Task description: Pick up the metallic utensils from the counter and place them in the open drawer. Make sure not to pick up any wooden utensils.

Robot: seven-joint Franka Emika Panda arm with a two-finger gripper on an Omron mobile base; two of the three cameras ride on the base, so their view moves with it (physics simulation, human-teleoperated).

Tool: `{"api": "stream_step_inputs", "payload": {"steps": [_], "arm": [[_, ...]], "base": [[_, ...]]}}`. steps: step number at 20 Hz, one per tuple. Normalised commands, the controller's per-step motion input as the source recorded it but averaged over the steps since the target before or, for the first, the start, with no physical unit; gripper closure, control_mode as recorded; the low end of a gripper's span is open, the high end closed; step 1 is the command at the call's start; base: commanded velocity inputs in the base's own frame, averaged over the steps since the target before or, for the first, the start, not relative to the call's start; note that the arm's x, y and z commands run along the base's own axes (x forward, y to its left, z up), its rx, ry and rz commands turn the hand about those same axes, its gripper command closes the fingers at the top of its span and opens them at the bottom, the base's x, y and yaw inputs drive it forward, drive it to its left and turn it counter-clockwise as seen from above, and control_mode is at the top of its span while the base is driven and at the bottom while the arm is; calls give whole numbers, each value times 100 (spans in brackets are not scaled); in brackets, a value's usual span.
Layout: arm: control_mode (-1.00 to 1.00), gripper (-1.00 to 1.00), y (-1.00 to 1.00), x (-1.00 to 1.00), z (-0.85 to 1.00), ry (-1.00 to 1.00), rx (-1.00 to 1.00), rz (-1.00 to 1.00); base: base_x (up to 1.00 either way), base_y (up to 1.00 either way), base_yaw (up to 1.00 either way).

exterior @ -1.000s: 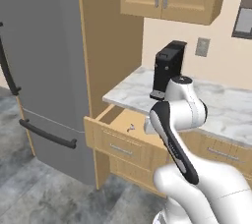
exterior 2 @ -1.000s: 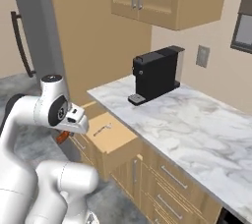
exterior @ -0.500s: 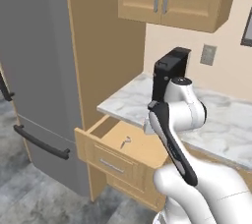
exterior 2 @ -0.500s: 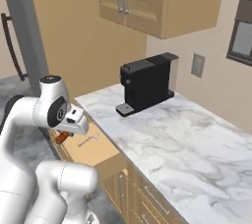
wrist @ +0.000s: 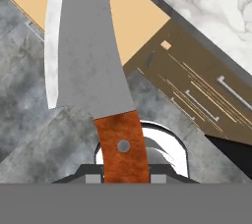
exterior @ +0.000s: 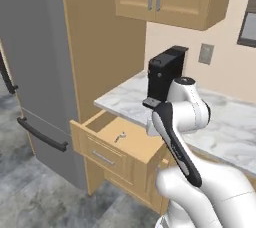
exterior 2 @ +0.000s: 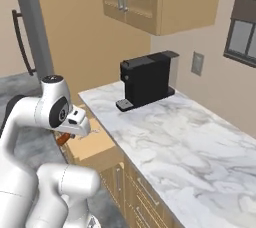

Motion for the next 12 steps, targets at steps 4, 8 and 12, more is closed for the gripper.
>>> {"api": "stream_step_inputs", "payload": {"steps": [4, 8, 12], "arm": [[100, 100, 0, 0, 0, 0, 0, 0], [100, 100, 0, 0, 0, 0, 0, 0], [100, 100, 0, 0, 0, 0, 0, 0]], "base": [[57, -11, 41], [28, -2, 40], [0, -2, 10]]}}
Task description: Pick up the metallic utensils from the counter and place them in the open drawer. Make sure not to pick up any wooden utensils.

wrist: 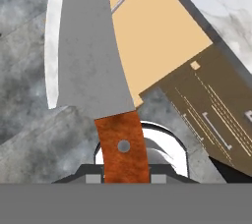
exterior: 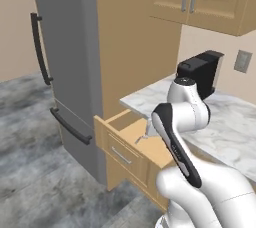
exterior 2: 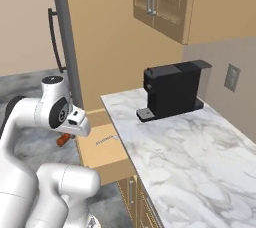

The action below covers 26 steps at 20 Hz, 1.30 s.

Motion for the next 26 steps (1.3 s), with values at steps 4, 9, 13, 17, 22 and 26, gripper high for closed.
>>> {"api": "stream_step_inputs", "payload": {"steps": [4, 9, 13, 17, 22, 26], "arm": [[100, 100, 0, 0, 0, 0, 0, 0], [100, 100, 0, 0, 0, 0, 0, 0], [-100, 100, 0, 43, -2, -1, 0, 1], [-100, 100, 2, 72, -21, 1, -1, 2], [-100, 100, 1, 89, -44, 14, -23, 4], [-100, 100, 1, 62, -63, 10, -37, 1]], "base": [[0, 0, 5], [11, 0, 2], [0, 0, 0], [0, 0, 0], [0, 0, 0], [0, 0, 0]]}}
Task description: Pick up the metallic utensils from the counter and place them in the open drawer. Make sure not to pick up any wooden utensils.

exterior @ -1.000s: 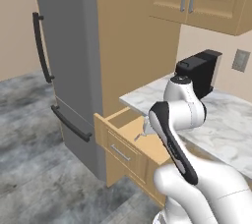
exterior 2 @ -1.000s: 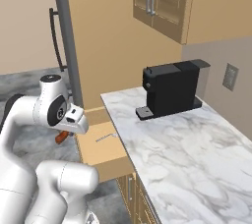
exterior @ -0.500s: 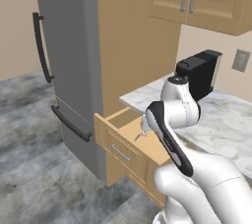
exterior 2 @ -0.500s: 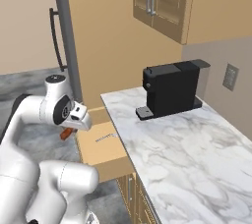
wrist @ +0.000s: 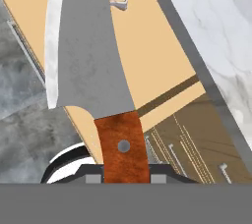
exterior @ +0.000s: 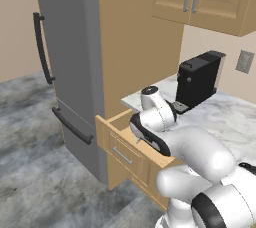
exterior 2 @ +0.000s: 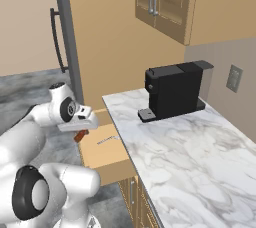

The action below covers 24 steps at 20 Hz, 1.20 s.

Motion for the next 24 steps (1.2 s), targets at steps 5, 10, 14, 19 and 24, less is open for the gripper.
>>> {"api": "stream_step_inputs", "payload": {"steps": [5, 10, 14, 19, 24], "arm": [[-100, 100, 0, 45, -38, 2, -9, 3], [-100, 100, -3, 36, -22, 5, 0, 8], [-100, 100, -6, 21, -47, 0, 0, 6], [-100, 100, -5, 25, -44, 0, 0, 8], [-100, 100, -21, 47, -52, 0, 8, 2]], "base": [[0, 0, 0], [0, 0, 0], [0, 0, 0], [0, 0, 0], [0, 0, 0]]}}
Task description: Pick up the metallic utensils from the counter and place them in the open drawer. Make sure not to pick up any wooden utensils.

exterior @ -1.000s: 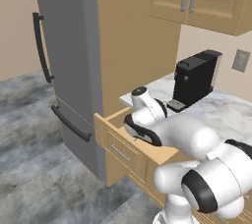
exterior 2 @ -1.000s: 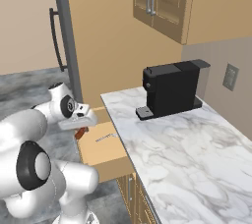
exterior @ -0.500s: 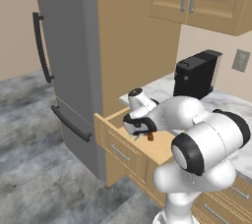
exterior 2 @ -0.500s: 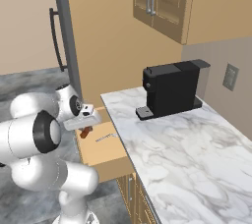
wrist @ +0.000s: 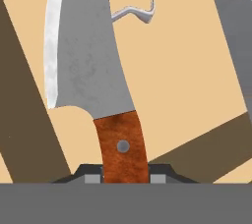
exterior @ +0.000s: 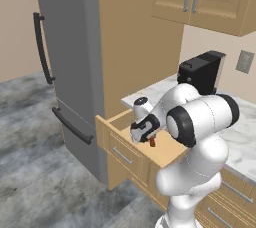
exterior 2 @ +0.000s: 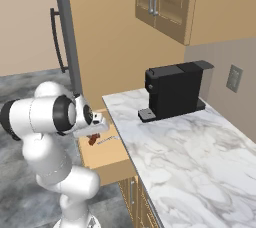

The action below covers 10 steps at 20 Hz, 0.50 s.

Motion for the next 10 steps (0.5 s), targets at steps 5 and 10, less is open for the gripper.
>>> {"api": "stream_step_inputs", "payload": {"steps": [5, 10], "arm": [[-100, 100, -25, 37, -56, 0, 8, 2], [-100, 100, -6, 9, -36, 0, 2, 1]], "base": [[0, 0, 0], [0, 0, 0]]}}
